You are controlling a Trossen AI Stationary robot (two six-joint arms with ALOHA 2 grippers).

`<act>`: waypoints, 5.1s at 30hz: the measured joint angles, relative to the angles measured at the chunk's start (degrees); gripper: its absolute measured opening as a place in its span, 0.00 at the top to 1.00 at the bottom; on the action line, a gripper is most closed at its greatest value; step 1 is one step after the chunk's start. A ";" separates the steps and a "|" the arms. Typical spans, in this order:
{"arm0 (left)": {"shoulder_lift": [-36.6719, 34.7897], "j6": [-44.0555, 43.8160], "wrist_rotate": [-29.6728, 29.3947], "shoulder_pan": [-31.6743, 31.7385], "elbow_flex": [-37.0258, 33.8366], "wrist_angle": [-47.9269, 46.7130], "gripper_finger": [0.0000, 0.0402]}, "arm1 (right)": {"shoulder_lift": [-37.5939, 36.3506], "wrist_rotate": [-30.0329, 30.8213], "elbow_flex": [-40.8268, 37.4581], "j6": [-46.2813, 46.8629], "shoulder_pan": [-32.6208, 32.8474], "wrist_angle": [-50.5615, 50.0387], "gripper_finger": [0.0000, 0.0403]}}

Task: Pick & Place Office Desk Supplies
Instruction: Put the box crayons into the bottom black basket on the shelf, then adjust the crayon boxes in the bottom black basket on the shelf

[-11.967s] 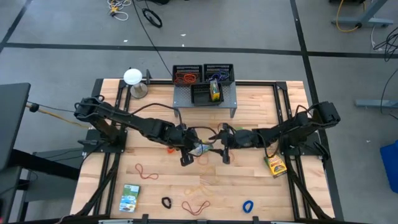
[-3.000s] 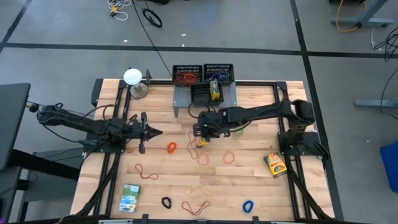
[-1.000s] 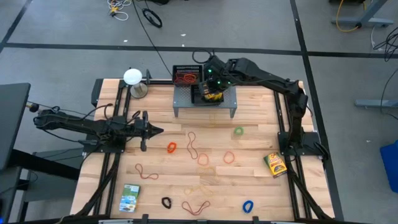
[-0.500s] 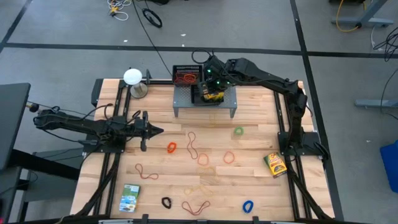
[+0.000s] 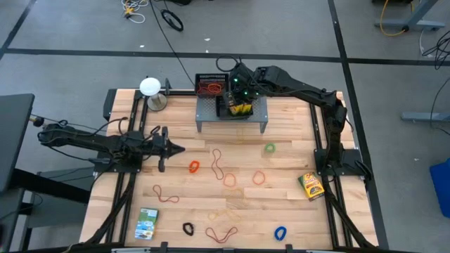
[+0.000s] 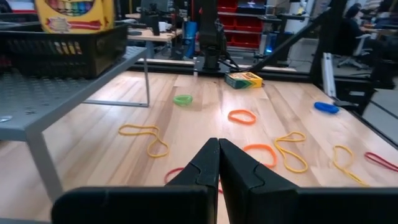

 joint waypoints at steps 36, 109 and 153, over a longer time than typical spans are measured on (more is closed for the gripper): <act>0.00 -1.45 3.68 -0.02 0.00 -0.02 0.97 | 0.00 10.76 0.00 7.00 2.62 -1.21 0.99; 0.00 -2.32 5.18 -0.02 0.00 -0.63 0.97 | -2.24 10.09 0.00 2.36 3.24 -1.78 0.05; 0.11 -2.56 5.38 -0.02 -0.02 -1.15 0.97 | 2.23 6.99 0.00 11.42 2.92 -2.95 0.42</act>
